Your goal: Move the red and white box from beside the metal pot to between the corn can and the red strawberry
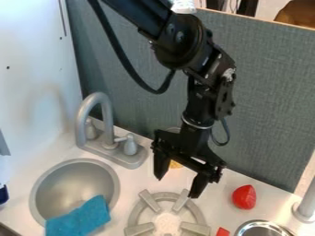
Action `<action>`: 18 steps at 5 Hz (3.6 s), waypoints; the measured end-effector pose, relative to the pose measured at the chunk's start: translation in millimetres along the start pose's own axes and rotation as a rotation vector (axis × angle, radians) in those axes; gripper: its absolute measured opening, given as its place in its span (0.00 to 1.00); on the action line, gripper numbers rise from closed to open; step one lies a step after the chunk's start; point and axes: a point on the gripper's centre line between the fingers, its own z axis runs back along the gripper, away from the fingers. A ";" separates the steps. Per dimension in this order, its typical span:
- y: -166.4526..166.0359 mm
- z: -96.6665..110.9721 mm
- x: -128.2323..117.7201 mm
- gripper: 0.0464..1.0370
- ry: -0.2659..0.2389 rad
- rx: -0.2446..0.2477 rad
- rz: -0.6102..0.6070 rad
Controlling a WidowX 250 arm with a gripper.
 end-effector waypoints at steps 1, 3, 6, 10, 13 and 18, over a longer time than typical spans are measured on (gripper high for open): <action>-0.2 -8.2 -2.3 0.97 0.026 0.009 -0.001; -22.8 -23.7 -12.8 0.97 -0.023 0.046 -0.132; -44.8 -26.7 -28.6 0.97 -0.133 0.030 -0.209; -68.2 -33.3 -29.5 0.97 -0.255 -0.018 -0.204; -73.8 -39.6 -31.4 0.97 -0.291 -0.072 -0.214; -88.0 -78.0 -14.2 0.37 -0.272 -0.077 -0.158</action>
